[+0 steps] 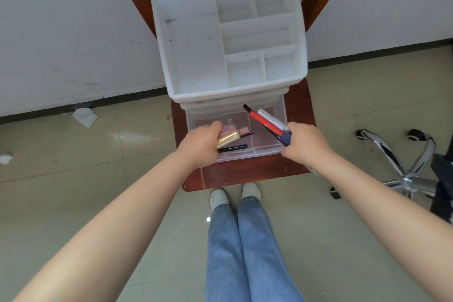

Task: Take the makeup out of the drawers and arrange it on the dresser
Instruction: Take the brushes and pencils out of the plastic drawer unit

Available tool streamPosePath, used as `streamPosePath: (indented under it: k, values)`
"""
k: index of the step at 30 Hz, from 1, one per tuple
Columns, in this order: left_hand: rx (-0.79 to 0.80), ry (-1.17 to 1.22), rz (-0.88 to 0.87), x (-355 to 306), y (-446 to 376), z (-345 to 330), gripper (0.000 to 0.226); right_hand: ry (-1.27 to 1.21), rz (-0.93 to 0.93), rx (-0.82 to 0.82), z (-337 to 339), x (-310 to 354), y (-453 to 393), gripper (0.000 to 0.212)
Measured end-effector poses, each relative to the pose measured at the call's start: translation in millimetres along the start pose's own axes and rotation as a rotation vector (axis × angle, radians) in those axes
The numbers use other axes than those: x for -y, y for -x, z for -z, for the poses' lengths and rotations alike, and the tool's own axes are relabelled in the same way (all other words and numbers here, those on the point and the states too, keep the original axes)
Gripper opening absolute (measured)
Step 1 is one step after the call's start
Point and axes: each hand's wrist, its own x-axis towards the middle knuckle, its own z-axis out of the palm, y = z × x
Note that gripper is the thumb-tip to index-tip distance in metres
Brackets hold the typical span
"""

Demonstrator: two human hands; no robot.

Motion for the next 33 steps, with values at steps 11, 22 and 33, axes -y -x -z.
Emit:
streamPosePath:
  k: [11,22,33]
  values:
    - [0.158,-0.14,0.011,-4,-40,-28,0.048,-0.585,-0.215,-0.013,-50,-25,15,0.03]
    - [0.079,-0.333,-0.056,-6,-50,-30,0.048,-1.059,-0.259,-0.004,-56,-6,7,0.028]
    - [-0.111,-0.133,0.018,-2,-3,12,0.038,-0.38,0.18,0.091,-71,-5,13,0.015]
